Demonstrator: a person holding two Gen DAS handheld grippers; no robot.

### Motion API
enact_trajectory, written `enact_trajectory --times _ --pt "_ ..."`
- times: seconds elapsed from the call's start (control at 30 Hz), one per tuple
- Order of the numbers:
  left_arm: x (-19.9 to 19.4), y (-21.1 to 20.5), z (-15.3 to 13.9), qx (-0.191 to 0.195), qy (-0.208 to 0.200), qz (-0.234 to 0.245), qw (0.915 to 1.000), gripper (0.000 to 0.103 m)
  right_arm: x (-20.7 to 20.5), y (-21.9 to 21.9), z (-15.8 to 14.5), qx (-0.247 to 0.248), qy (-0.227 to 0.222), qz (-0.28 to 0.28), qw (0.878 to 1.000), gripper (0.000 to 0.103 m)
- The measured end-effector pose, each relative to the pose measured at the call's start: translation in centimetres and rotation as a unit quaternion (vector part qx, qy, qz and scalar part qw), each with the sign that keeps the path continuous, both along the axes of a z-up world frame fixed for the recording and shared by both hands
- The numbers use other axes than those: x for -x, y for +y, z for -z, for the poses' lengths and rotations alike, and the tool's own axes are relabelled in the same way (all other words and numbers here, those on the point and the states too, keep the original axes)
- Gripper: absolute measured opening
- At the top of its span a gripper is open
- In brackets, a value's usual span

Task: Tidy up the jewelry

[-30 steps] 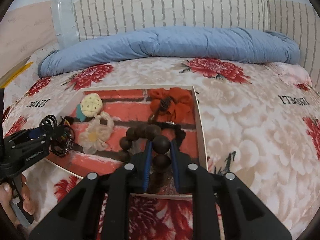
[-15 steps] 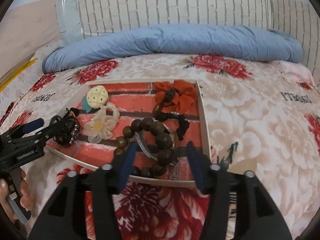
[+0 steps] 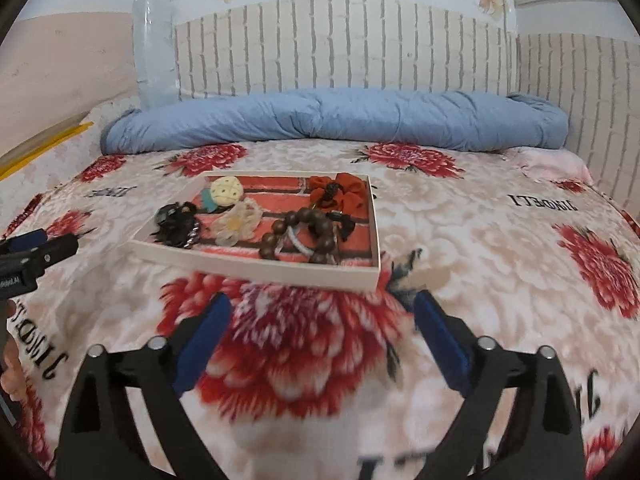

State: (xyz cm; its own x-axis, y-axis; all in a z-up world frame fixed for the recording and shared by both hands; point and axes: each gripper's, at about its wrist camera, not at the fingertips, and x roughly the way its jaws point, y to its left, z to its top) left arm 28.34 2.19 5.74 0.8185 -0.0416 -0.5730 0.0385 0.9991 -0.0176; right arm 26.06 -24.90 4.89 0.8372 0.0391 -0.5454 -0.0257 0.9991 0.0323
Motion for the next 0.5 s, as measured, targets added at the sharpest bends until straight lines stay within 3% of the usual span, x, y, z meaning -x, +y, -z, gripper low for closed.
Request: enact_trajectory --times 0.2,0.5 --pt "8.0 -0.8 0.0 -0.024 -0.035 -0.003 0.9991 0.098 5.9 0.1 -0.1 -0.009 -0.014 0.011 1.0 0.099" --pt "15.7 -1.1 1.6 -0.013 -0.092 -0.022 0.9954 0.098 12.6 -0.2 1.3 0.002 -0.042 0.012 0.999 0.099"
